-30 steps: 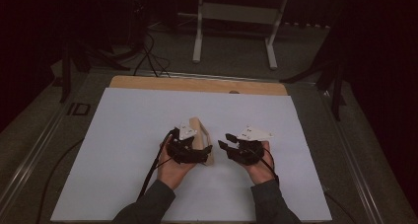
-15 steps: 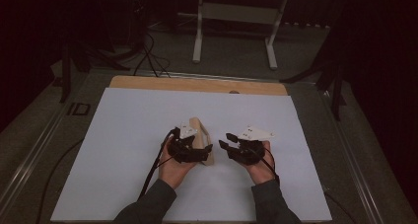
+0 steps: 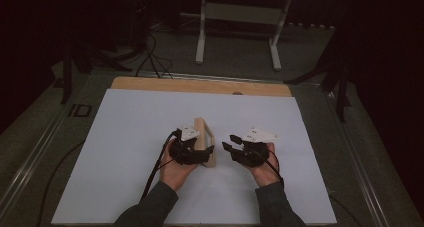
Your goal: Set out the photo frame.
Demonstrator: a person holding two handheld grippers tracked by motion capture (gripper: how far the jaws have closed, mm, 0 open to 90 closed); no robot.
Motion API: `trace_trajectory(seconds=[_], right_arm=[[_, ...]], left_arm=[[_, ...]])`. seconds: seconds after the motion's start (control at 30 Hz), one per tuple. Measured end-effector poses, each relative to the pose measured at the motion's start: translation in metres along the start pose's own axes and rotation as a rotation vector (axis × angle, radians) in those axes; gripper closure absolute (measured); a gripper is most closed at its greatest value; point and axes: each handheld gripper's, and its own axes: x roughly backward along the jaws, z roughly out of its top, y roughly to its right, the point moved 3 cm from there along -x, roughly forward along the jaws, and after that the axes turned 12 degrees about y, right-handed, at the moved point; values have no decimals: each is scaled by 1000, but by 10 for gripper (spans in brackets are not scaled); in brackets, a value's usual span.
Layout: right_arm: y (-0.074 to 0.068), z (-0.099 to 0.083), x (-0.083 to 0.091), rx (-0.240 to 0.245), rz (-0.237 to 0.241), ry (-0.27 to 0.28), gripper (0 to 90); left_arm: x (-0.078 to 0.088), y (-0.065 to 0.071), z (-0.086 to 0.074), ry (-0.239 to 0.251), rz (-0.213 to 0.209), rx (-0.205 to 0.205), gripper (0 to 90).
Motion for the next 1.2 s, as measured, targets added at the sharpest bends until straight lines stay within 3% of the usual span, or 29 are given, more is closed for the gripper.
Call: trace_trajectory(seconds=[0.5, 1.07, 1.2], right_arm=[[1, -1, 0, -6, -2, 0, 566], [4, -2, 1, -12, -12, 4, 555], [4, -2, 1, -12, -16, 4, 554]], left_arm=[[6, -9, 2, -8, -3, 15, 468], [8, -15, 4, -9, 1, -3, 534], [8, -14, 5, -10, -1, -24, 545]])
